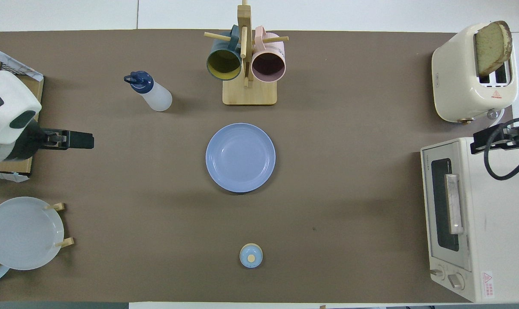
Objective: Put bread on plate and add seasoning
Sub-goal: 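Reach the right gripper to the bread in the toaster while the left gripper advances, then grasp the bread slice and lift it from the toaster with the right gripper, then lower the bread onto the blue plate and open the right gripper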
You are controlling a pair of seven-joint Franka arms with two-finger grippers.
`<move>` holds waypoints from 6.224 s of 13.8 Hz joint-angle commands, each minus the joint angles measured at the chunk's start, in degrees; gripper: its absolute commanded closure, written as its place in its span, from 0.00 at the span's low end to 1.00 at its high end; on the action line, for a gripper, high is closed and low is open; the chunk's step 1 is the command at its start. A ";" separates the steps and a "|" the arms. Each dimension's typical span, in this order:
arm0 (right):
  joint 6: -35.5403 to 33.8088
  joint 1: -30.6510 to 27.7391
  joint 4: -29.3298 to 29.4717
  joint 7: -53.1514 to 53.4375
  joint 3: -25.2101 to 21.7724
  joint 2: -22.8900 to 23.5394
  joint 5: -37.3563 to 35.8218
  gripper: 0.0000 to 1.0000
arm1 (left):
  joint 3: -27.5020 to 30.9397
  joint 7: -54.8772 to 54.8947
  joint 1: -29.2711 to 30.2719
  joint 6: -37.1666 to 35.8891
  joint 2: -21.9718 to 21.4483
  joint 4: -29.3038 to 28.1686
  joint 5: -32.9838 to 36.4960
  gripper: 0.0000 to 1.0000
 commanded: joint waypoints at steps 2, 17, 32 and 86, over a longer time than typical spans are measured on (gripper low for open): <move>3.07 -0.89 -1.11 0.68 0.20 -0.82 1.26 0.00 | 0.40 -2.00 -2.72 11.86 -4.22 -9.57 -0.85 0.00; 49.91 -5.90 -1.99 -7.66 0.29 13.68 0.91 0.00 | -3.02 -6.31 -5.09 68.19 3.05 -35.60 -0.94 0.00; 56.53 -8.37 1.87 -14.00 0.38 21.85 0.47 0.36 | -2.50 -6.05 -7.73 85.54 18.89 -32.44 -4.19 0.00; 65.49 33.12 -22.03 36.98 6.97 15.44 -1.73 1.00 | 21.94 -7.36 -27.68 90.11 43.07 -6.95 -7.44 0.00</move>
